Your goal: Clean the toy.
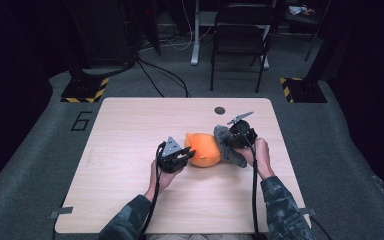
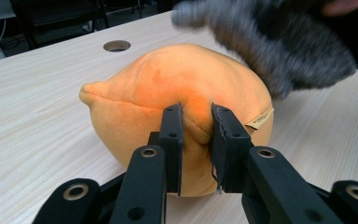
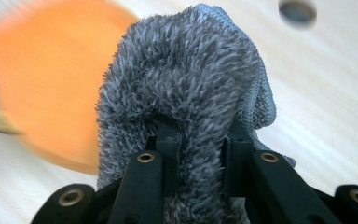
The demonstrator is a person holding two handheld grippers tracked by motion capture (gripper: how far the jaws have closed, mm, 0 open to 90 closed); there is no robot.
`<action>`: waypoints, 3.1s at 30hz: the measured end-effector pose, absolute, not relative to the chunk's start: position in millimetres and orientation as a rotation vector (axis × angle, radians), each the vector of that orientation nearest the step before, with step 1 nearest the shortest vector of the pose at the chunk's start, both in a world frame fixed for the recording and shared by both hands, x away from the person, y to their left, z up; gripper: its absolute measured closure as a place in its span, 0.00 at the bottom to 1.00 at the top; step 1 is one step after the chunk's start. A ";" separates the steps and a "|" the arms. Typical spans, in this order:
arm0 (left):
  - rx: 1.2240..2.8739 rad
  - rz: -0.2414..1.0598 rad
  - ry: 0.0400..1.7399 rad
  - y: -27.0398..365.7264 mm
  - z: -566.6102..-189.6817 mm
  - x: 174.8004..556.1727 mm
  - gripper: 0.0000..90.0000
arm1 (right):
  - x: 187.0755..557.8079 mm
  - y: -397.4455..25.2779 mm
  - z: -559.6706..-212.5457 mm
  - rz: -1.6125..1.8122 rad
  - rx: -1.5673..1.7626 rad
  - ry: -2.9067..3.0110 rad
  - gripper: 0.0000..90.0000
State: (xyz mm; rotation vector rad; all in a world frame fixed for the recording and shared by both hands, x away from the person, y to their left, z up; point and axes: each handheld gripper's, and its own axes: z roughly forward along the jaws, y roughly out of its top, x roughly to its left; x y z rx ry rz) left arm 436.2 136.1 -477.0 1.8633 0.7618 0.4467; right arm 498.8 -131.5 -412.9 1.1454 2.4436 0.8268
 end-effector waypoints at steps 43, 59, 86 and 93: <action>1.949 0.456 0.773 126.9 -479.5 434.0 0.89 | 479.8 -102.5 -398.9 1.041 1.002 2.483 0.81; 1.942 0.397 0.800 133.5 -476.7 435.0 0.88 | 469.9 -76.8 -404.3 0.952 0.907 2.503 0.80; 1.925 0.387 0.808 136.4 -480.3 436.8 0.87 | 506.8 -127.3 -445.5 0.676 1.205 2.540 0.80; 1.912 0.386 0.819 136.8 -481.1 436.4 0.86 | 491.5 -115.6 -408.6 0.864 1.080 2.507 0.81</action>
